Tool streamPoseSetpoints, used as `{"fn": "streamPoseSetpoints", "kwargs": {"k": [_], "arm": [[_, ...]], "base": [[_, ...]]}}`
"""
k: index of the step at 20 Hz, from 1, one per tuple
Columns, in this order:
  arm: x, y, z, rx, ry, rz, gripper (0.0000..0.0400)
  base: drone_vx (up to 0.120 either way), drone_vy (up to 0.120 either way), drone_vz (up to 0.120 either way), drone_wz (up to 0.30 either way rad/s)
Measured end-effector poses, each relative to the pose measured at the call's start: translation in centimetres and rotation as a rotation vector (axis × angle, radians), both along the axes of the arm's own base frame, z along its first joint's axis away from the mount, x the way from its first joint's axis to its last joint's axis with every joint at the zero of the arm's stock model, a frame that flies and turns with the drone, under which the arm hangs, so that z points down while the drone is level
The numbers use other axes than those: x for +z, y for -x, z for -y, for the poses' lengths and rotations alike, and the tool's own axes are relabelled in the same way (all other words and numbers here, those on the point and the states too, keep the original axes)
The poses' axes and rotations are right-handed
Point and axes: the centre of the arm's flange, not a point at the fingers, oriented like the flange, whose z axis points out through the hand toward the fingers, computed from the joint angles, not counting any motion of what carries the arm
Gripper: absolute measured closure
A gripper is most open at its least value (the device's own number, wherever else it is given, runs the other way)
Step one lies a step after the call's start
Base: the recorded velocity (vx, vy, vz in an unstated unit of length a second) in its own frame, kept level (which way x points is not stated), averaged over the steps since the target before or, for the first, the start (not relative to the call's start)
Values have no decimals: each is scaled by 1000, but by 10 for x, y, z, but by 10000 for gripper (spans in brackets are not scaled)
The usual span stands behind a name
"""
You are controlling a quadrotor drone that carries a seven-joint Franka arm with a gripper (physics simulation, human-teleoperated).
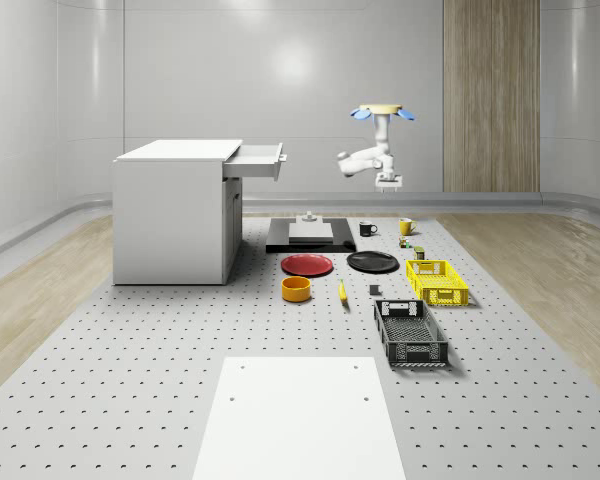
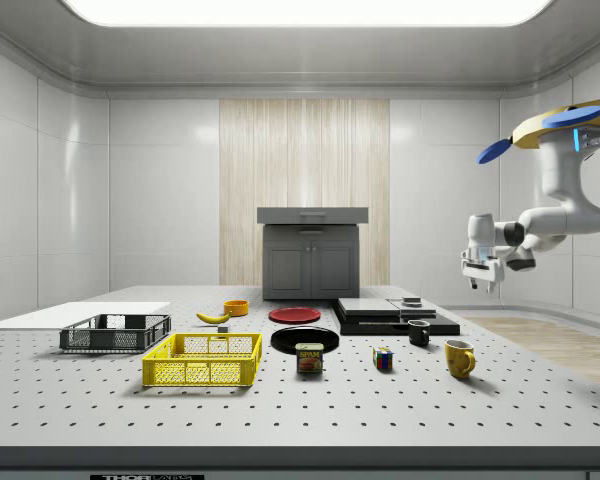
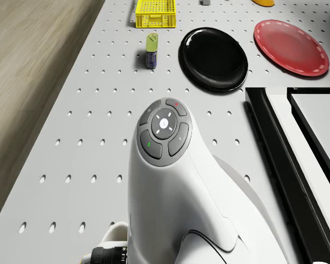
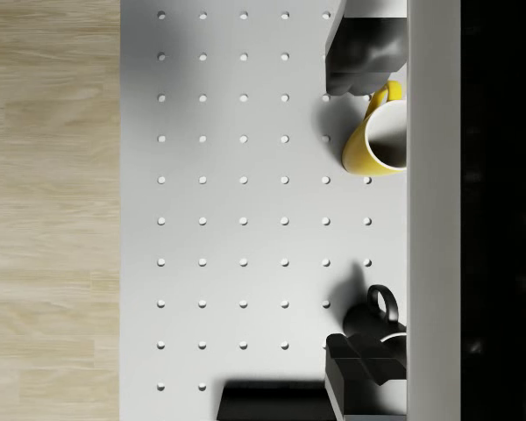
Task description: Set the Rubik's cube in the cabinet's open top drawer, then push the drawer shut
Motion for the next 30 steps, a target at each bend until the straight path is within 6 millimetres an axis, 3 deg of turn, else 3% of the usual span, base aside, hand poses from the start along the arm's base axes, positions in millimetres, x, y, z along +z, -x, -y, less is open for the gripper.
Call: {"fn": "streamPoseSetpoints", "kwargs": {"k": [12, 19, 30], "arm": [[0, 0, 0, 0, 0, 0, 0], [0, 0, 0, 0, 0, 0, 0], [0, 0, 0, 0, 0, 0, 0]], "base": [[120, 120, -120, 0], [120, 0, -6, 0], [120, -4, -65, 0]]}}
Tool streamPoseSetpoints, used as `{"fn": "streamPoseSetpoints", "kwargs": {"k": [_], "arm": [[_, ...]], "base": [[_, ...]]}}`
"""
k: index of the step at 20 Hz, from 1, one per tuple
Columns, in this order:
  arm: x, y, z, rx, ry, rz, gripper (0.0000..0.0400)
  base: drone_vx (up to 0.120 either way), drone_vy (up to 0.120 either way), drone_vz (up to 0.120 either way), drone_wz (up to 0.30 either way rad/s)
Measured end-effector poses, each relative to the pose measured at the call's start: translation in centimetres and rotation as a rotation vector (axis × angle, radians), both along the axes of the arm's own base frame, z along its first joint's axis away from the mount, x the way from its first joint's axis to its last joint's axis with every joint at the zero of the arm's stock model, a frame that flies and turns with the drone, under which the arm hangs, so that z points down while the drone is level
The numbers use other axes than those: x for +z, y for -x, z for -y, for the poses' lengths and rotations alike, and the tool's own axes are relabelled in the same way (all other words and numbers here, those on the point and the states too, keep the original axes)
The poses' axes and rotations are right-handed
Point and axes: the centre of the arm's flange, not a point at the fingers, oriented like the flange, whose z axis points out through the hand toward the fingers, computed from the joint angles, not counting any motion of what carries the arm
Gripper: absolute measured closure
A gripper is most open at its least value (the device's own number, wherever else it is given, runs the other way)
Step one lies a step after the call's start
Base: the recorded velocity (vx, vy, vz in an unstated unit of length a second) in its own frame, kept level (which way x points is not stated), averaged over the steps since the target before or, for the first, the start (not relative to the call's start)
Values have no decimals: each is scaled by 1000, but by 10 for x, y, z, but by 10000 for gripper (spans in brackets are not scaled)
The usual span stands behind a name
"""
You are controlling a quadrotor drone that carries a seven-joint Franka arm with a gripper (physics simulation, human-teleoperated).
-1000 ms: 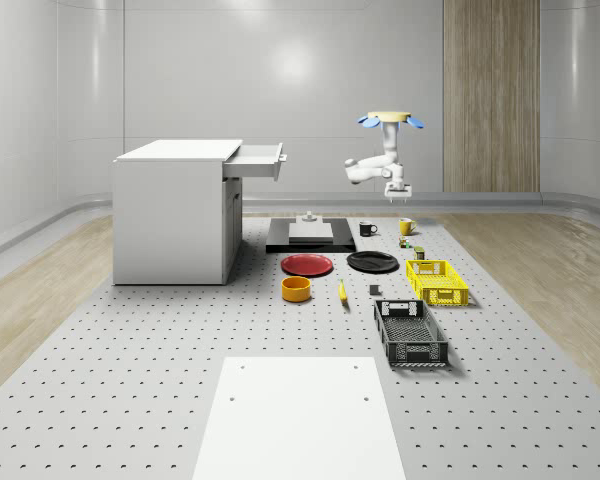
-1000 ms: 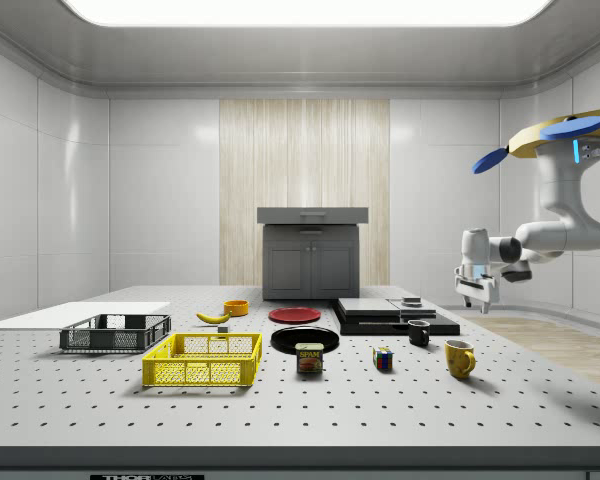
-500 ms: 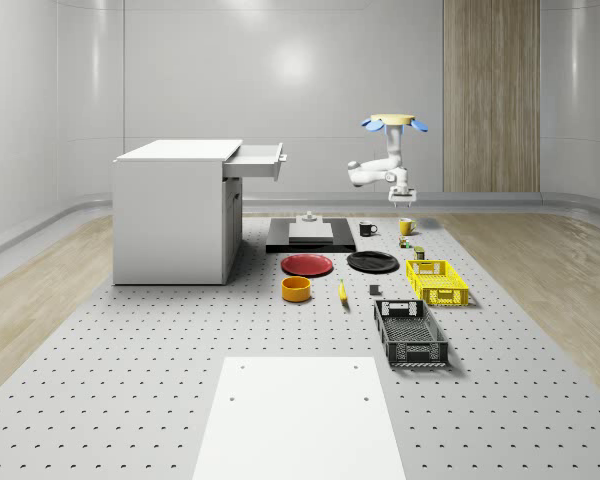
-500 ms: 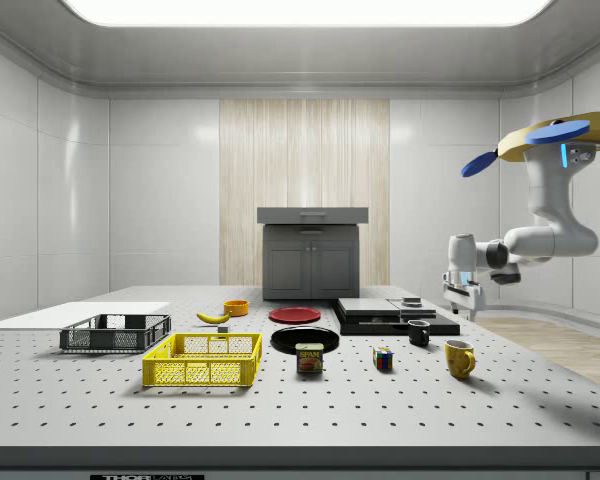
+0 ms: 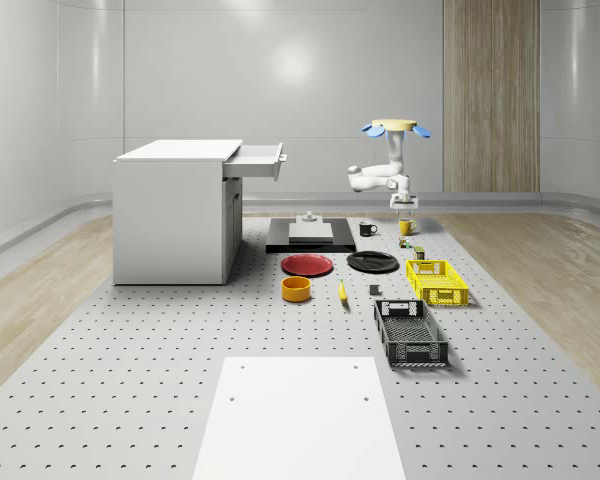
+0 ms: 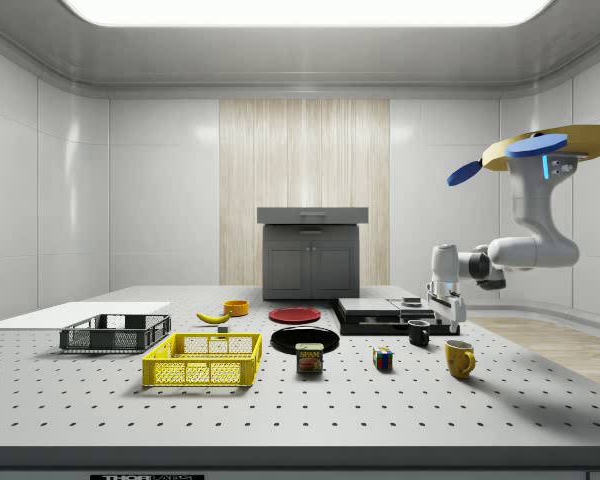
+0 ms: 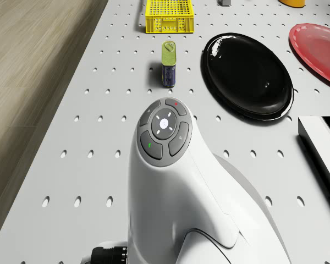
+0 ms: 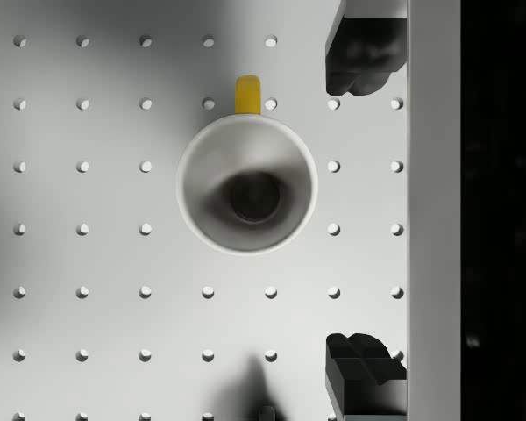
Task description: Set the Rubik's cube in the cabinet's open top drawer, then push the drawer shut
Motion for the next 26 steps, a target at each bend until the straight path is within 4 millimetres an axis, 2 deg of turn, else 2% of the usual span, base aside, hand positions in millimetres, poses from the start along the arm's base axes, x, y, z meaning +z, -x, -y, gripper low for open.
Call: {"fn": "streamPoseSetpoints", "kwargs": {"k": [3, 7, 12, 16, 22, 26], "arm": [[0, 0, 0, 0, 0, 0, 0], [0, 0, 0, 0, 0, 0, 0], [0, 0, 0, 0, 0, 0, 0], [0, 0, 0, 0, 0, 0, 0], [0, 0, 0, 0, 0, 0, 0], [0, 0, 0, 0, 0, 0, 0]], "base": [[120, 0, 0, 0], [120, -100, 0, 0], [120, 0, -112, 0], [120, -120, -120, 0], [120, 0, -120, 0], [120, 0, -10, 0]]}}
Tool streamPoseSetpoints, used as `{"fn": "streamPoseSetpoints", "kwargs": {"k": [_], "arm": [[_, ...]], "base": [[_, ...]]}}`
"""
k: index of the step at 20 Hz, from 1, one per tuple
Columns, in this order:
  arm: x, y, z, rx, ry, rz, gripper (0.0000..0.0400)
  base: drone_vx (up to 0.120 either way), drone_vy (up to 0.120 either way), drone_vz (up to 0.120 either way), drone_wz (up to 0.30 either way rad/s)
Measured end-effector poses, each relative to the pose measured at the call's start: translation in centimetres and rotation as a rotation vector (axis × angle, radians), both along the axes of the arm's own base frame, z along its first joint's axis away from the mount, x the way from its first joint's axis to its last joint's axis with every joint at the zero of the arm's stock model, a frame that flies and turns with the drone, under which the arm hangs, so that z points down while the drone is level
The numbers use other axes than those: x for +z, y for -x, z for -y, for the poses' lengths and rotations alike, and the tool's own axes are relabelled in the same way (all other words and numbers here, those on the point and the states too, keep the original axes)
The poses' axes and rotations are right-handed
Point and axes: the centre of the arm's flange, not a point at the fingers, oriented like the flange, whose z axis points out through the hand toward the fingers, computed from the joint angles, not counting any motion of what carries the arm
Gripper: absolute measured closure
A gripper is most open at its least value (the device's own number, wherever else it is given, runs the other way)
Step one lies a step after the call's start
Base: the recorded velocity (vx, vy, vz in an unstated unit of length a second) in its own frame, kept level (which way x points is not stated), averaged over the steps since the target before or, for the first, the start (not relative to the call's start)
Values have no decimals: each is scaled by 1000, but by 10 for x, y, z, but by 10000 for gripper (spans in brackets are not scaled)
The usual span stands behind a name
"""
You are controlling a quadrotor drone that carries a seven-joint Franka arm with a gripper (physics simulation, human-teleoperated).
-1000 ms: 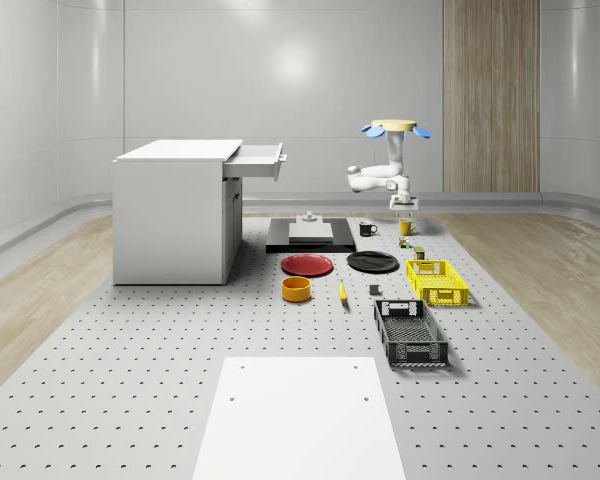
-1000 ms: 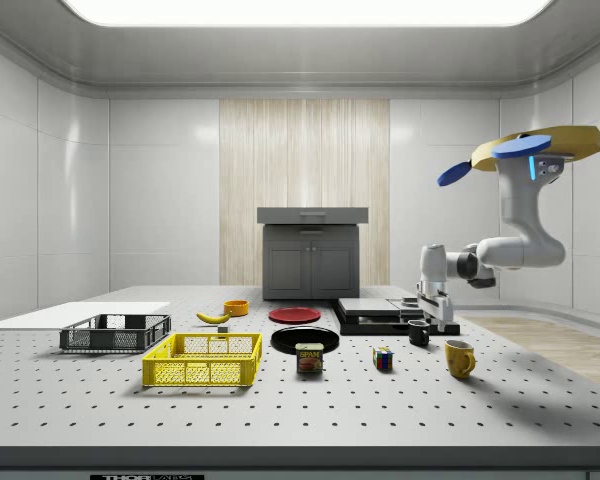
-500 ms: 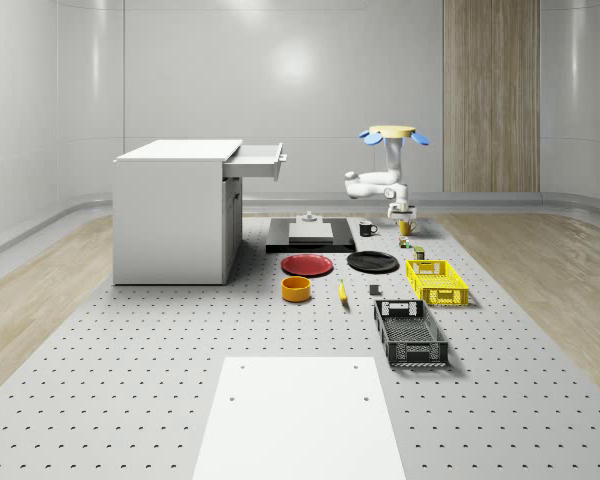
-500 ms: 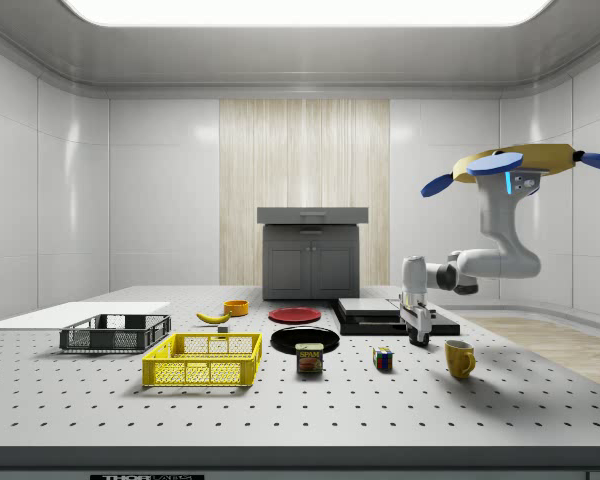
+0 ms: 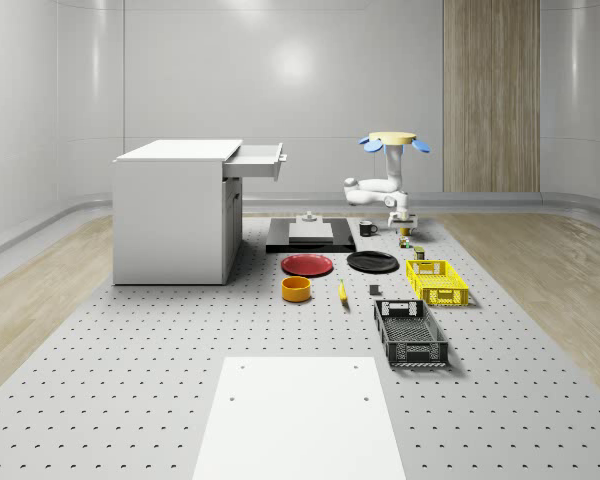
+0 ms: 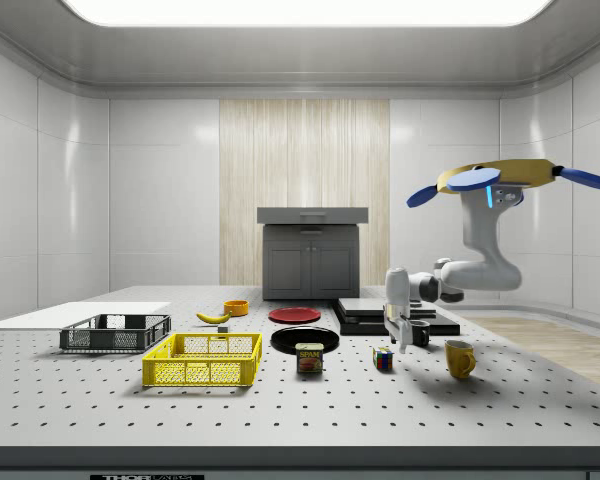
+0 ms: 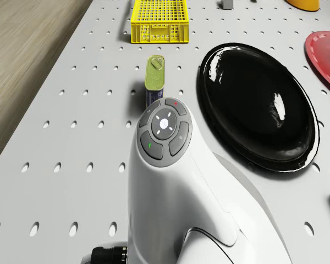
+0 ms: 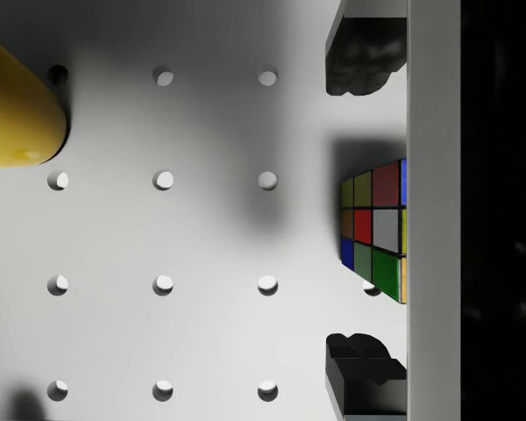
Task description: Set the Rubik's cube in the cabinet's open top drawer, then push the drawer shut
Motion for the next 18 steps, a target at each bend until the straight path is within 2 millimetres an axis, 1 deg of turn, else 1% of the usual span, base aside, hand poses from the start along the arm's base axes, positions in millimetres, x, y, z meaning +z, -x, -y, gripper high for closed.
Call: {"fn": "streamPoseSetpoints", "kwargs": {"k": [3, 9, 12, 18], "arm": [[0, 0, 0, 0, 0, 0, 0], [0, 0, 0, 0, 0, 0, 0], [6, 0, 0, 0, 0, 0, 0], [27, 0, 0, 0, 0, 0, 0]], "base": [[120, -80, 0, 0], [113, 0, 0, 0], [0, 0, 0, 0], [0, 0, 0, 0]]}}
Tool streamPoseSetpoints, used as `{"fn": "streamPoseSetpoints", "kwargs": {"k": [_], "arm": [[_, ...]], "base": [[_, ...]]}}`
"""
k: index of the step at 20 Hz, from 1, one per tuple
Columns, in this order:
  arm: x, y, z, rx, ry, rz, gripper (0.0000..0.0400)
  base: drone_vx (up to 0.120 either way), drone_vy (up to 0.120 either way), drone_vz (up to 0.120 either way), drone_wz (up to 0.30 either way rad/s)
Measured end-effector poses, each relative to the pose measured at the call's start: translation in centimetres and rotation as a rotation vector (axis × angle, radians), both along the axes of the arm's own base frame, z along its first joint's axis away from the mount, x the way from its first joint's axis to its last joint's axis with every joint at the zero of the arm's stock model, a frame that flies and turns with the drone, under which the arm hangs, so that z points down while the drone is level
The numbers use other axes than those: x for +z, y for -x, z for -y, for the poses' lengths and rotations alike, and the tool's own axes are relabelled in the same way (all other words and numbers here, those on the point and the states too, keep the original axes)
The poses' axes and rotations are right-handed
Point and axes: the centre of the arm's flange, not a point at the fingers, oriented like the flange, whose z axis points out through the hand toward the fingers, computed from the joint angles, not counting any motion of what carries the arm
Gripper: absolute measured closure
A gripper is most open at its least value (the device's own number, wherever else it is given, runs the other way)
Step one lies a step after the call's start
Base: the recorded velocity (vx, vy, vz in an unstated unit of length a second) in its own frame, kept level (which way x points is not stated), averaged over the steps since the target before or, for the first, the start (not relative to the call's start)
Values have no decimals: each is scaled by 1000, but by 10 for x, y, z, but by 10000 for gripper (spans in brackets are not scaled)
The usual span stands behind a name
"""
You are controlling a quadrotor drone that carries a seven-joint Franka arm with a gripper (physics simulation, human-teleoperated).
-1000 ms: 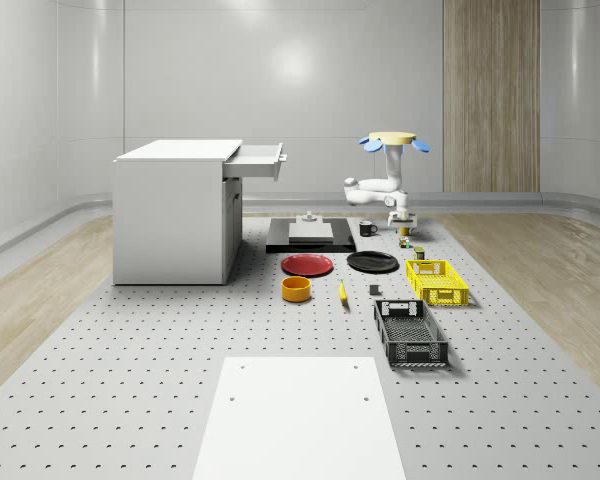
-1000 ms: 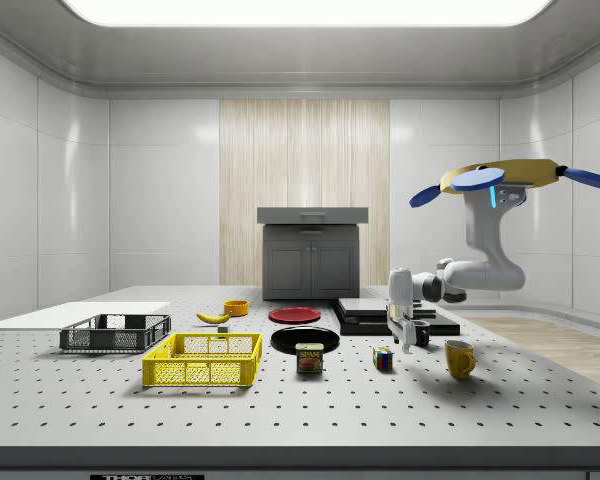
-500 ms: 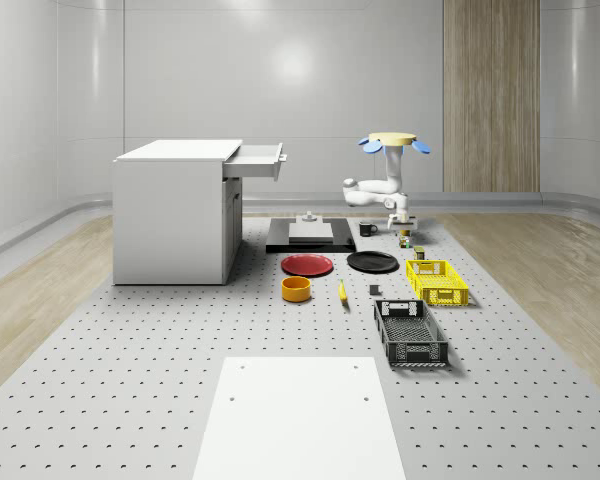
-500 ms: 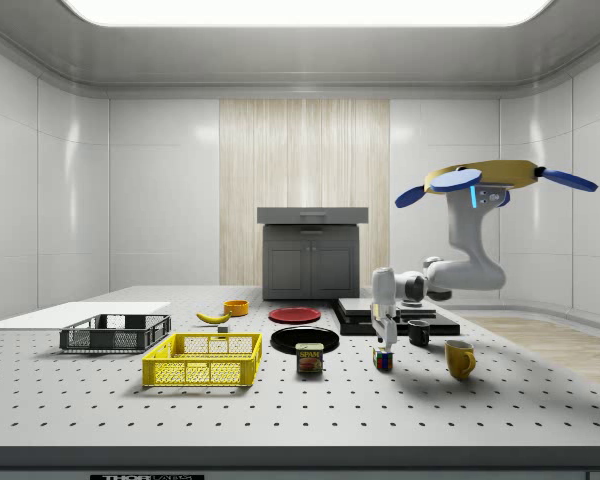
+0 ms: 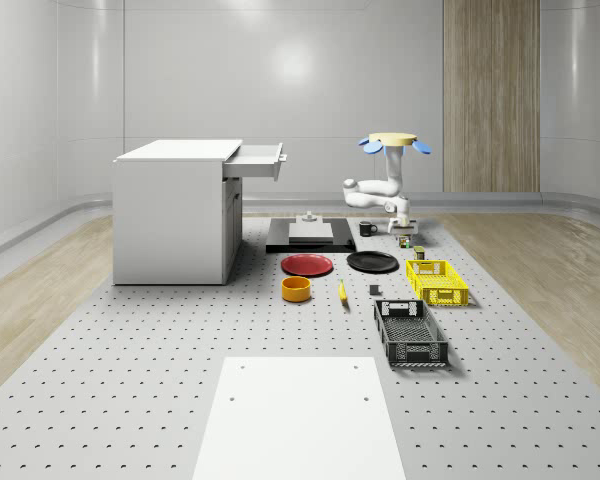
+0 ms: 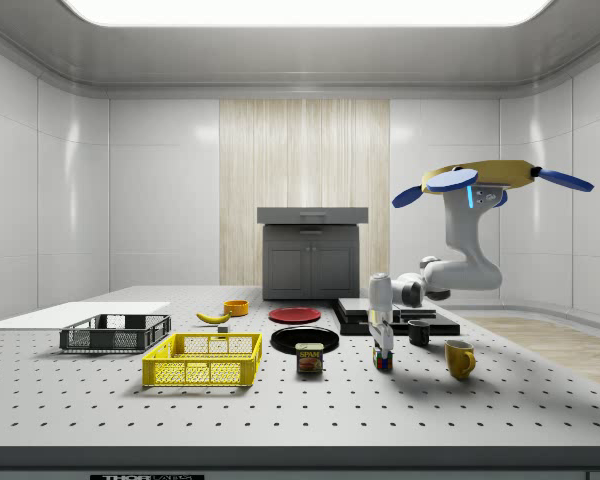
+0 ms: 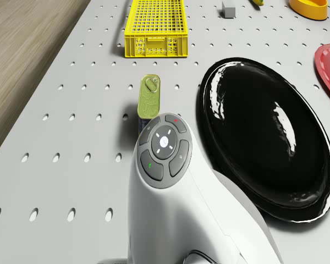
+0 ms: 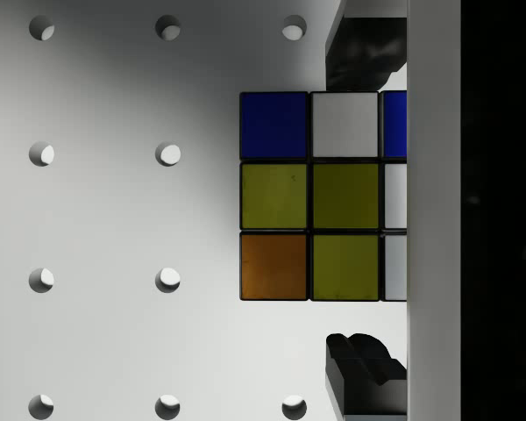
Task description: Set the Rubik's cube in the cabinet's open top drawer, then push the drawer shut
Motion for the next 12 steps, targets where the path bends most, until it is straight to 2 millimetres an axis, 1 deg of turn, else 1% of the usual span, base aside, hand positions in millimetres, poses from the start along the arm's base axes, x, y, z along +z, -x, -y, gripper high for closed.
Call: {"fn": "streamPoseSetpoints", "kwargs": {"k": [5, 11, 12], "arm": [[10, 0, 1, 0, 0, 0, 0], [17, 0, 5, 0, 0, 0, 0], [18, 0, 5, 0, 0, 0, 11]], "base": [[0, 0, 0, 0], [0, 0, 0, 0], [0, 0, 0, 0]]}}
